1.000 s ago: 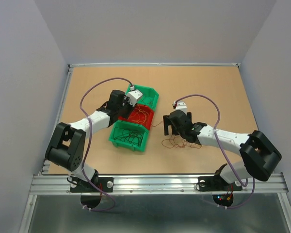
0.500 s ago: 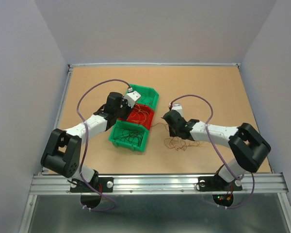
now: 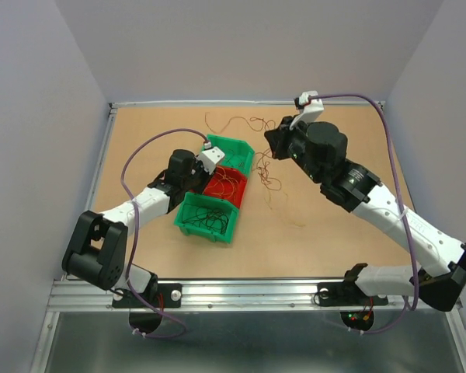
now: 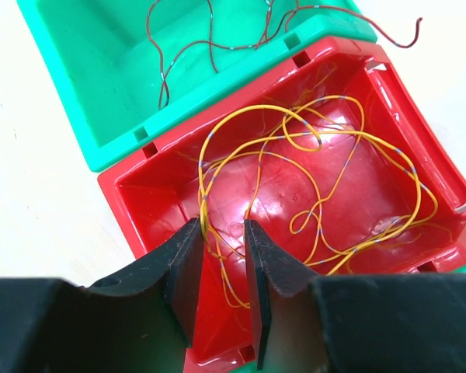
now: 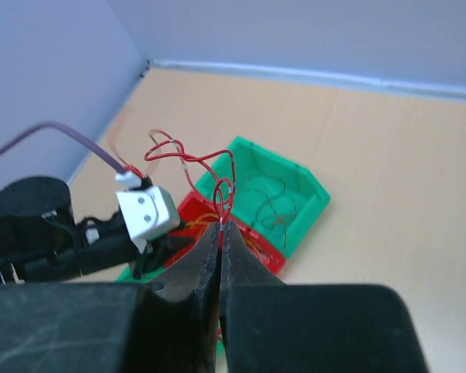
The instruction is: Untangle the cables
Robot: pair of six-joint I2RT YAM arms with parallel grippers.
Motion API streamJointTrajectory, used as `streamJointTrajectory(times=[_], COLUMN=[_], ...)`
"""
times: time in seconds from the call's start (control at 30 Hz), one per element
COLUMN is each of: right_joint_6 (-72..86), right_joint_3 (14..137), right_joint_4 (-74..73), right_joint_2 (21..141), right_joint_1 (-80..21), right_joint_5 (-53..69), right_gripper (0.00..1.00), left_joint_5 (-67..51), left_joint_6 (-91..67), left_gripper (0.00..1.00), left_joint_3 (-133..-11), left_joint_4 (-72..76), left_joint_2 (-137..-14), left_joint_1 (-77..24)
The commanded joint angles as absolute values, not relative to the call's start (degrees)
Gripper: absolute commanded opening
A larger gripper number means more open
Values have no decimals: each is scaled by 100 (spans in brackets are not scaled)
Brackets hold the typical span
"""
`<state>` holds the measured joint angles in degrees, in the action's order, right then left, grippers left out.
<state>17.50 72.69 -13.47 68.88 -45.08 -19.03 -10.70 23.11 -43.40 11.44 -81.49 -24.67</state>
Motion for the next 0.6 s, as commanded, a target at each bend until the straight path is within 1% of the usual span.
streamJointTrajectory(times=[0.0, 0.1, 0.13, 0.23, 0.27, 0.4, 0.43, 0.57], right_joint_6=[1240, 1143, 1134, 1099, 1099, 1099, 1099, 1072], right_joint_3=[8041, 8612, 8866, 9096, 9184, 9202, 9202, 9193], right_joint_4=[-985, -853, -844, -791, -782, -703, -686, -677], right_joint_2=[7391, 7856, 7953, 8138, 8147, 8025, 7946, 7796], right_joint_1=[-4526, -4535, -4535, -4535, -4535, -4535, -4535, -4526], right_joint_5=[-1671, -1670, -1853, -2021, -2108, -2250, -2285, -2443], right_gripper=[1, 1, 1, 1, 1, 1, 0, 1], left_joint_5=[-1204, -1160, -1134, -1221, -1274, -1643, -1774, -2003], left_joint_6=[2347, 2338, 2338, 2268, 2250, 2224, 2241, 2241], left_gripper=[39, 39, 39, 39, 41, 56, 61, 70], left_joint_3=[-4271, -4289, -4289, -4272, -4263, -4175, -4140, -4192], left_joint_4=[1459, 1468, 1476, 1512, 1520, 1556, 1547, 1398], left_joint_2=[-7875, -7954, -7945, -7893, -7866, -7542, -7471, -7190], left_joint_1=[-2461, -2461, -2444, -2391, -2330, -2250, -2250, -2241])
